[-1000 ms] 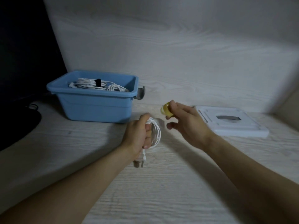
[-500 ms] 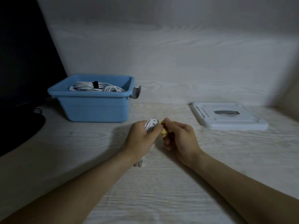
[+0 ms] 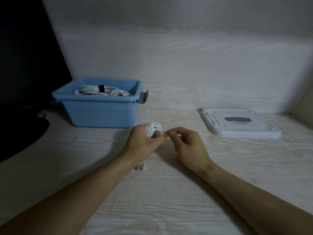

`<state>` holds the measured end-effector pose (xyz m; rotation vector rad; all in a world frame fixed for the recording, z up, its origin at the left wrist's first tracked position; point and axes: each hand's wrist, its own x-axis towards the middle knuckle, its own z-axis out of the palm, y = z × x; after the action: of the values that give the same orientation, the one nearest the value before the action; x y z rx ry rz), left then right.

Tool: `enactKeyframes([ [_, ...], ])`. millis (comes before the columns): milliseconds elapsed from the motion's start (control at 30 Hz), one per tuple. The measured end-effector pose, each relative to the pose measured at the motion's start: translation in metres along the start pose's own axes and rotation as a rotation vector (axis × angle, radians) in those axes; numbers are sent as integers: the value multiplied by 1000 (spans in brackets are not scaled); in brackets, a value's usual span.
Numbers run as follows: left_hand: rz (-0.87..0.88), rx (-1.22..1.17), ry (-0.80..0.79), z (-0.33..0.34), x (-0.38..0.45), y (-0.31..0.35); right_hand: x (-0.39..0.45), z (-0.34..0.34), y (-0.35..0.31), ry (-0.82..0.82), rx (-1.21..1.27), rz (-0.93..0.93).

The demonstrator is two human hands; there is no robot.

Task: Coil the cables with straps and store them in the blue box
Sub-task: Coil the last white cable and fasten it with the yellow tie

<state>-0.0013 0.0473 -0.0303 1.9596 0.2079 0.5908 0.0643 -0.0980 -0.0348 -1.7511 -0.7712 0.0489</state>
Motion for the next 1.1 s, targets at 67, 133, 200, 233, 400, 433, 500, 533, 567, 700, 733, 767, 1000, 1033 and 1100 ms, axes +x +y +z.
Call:
enactKeyframes([
  [67, 6, 18, 37, 1, -1, 0, -1, -4, 0, -39, -93, -9],
  [133, 17, 20, 51, 2, 0, -2, -2, -4, 1, -84, -131, -8],
  [200, 41, 29, 18, 2, 0, -5, -4, -1, 1, -90, -149, -9],
  [233, 58, 39, -4, 1, 1, -6, -3, 1, 0, -85, -150, -8],
  [400, 121, 76, -130, 3, 3, -13, -4, -5, -6, -179, -88, -25],
  [433, 127, 84, -148, 5, 2, -14, -4, -6, -6, -194, -92, -39],
  [500, 151, 106, -140, 8, 2, -15, -3, -7, -4, -171, -86, -32],
  [533, 157, 105, -126, 8, 3, -16, -3, -7, -3, -147, -83, -17],
  [567, 159, 97, -113, 9, 3, -17, -2, -7, -1, -127, -87, -7],
  [700, 146, 119, -102, 9, 3, -15, -3, -7, -1, -110, -94, -3],
  [733, 139, 126, -111, 10, 2, -14, -3, -7, -1, -107, -78, 1],
  [767, 131, 126, -124, 10, 2, -13, -4, -7, -1, -103, -55, 5],
  [1000, 54, 89, -252, 6, -5, 2, -6, -4, -2, -78, 153, 42],
  [1033, 20, 56, -294, 6, -6, 5, -5, -4, -1, -59, 162, 43],
  [1100, -31, 15, -342, 5, -7, 8, -2, -5, 2, -18, 190, 65],
])
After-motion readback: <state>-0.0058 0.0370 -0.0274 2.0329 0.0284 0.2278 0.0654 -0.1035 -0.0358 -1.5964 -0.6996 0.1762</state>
